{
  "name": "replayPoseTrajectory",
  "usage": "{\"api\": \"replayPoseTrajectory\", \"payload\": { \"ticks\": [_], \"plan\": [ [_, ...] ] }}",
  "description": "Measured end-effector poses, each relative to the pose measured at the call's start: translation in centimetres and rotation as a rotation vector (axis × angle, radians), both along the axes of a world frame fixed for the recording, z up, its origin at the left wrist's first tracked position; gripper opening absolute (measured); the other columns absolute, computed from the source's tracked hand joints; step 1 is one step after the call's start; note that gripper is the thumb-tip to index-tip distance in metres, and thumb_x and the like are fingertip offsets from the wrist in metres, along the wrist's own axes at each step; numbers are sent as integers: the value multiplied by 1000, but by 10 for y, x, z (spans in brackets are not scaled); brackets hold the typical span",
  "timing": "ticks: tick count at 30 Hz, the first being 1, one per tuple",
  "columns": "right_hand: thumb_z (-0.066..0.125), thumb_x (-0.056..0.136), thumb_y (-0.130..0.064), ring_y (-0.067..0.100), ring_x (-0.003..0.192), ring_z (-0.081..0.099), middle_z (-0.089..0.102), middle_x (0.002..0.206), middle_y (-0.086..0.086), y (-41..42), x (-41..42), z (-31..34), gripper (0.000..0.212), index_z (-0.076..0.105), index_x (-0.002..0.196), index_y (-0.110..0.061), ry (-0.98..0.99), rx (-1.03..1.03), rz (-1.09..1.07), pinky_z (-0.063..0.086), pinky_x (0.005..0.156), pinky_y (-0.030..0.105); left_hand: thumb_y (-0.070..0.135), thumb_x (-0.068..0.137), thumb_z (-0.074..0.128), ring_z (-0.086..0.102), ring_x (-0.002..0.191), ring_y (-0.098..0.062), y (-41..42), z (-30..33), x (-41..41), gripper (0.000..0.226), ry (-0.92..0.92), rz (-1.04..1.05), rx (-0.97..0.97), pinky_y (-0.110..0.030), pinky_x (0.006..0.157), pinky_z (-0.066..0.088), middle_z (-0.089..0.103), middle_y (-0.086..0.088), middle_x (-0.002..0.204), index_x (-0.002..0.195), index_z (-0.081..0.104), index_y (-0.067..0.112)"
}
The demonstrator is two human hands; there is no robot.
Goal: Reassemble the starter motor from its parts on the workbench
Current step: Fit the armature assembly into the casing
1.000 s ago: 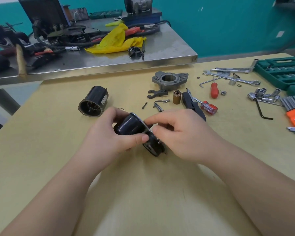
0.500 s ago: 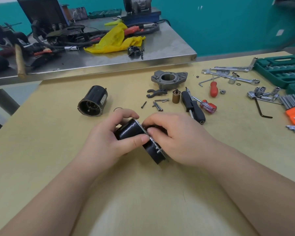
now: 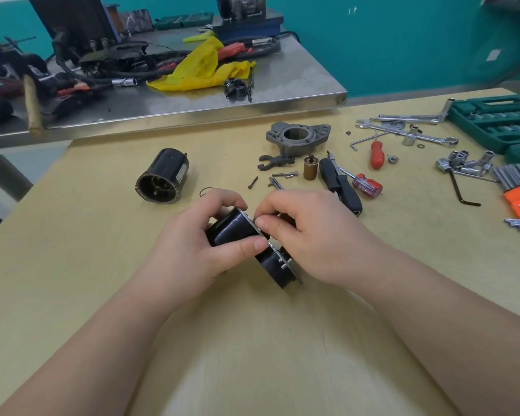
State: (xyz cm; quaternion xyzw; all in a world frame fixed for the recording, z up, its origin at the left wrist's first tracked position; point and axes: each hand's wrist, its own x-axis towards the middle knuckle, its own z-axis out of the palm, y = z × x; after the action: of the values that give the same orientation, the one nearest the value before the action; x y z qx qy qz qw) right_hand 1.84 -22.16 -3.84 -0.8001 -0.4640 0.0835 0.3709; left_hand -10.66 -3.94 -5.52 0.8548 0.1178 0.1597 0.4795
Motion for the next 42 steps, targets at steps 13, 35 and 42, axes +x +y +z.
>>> {"api": "replayPoseTrajectory", "payload": {
  "ticks": [13,35,42],
  "plan": [
    [59,106,-26,10,99,63,67,104,-17,-1,1,-6,14,64,114,-37,33,31,15,55,85,42,57,64,91,71,71,-10,-3,5,1,59,7,-11,-80,-25,56,59,69,12,97,118,68,48],
    [52,109,-33,6,80,60,65,84,-9,7,3,-1,23,62,90,-27,184,-70,-64,45,66,32,66,57,86,68,54,-13,-17,22,0,53,77,63,-37,-14,49,51,68,10,93,105,67,53],
    [54,110,-31,3,70,57,64,80,-9,4,6,5,22,66,93,-28,289,-86,-43,42,61,25,66,59,87,71,56,-13,-21,25,1,58,96,94,-44,-14,50,52,69,9,97,112,66,58]
  ]
}}
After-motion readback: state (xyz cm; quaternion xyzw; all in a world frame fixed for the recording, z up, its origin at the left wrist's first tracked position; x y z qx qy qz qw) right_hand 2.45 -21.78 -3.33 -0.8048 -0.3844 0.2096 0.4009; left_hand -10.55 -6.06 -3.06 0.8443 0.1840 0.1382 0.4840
